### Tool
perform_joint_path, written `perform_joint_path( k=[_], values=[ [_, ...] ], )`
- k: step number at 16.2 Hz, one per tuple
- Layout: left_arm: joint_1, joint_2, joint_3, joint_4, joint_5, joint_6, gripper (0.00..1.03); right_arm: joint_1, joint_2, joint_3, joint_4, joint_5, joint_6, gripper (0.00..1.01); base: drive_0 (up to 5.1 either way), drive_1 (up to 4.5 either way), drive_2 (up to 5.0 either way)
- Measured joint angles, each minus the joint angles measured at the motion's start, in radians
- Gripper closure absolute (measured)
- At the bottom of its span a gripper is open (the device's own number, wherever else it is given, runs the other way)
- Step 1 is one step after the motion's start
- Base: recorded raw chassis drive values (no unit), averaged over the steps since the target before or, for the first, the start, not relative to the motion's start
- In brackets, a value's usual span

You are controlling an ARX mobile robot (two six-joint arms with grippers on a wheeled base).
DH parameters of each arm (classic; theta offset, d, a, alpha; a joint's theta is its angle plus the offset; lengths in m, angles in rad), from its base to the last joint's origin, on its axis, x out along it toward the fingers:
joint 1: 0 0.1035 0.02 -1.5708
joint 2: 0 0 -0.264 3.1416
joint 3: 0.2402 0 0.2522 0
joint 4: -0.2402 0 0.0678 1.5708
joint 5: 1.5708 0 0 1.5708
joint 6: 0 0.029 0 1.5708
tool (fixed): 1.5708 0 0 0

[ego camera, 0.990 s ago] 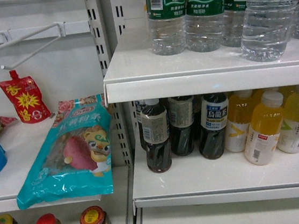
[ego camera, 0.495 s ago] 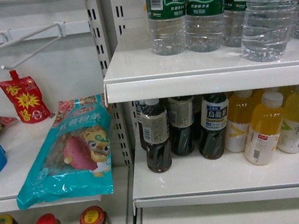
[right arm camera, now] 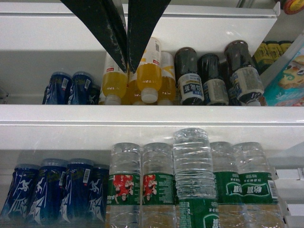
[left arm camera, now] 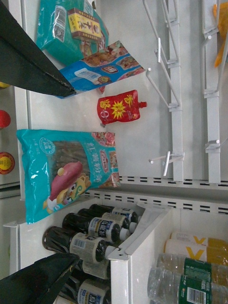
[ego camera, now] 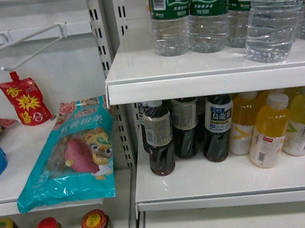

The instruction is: Move water from second to third shelf

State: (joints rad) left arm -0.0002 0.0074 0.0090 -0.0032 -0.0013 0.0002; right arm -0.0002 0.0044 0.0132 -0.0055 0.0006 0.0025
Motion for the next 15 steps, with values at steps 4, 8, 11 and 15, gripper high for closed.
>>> perform_joint_path(
  k=[4, 8, 11, 15],
  values=[
    [0.000, 0.000, 0.000, 0.000, 0.000, 0.000, 0.05, 0.000, 0.000, 0.000, 0.002, 0.000, 0.000, 0.66, 0.0, 0.00, 0.0],
    [0.000, 0.000, 0.000, 0.000, 0.001, 0.000, 0.05, 0.000, 0.000, 0.000, 0.002, 0.000, 0.000, 0.14, 0.0, 0.00, 0.0],
    [0.000, 0.000, 0.000, 0.000, 0.001, 0.000, 0.05, 0.000, 0.000, 0.000, 0.002, 0.000, 0.000, 0.03, 0.0, 0.00, 0.0],
    [0.000, 0.000, 0.000, 0.000, 0.001, 0.000, 0.05, 0.000, 0.000, 0.000, 0.002, 0.000, 0.000, 0.03, 0.0, 0.00, 0.0]
  ],
)
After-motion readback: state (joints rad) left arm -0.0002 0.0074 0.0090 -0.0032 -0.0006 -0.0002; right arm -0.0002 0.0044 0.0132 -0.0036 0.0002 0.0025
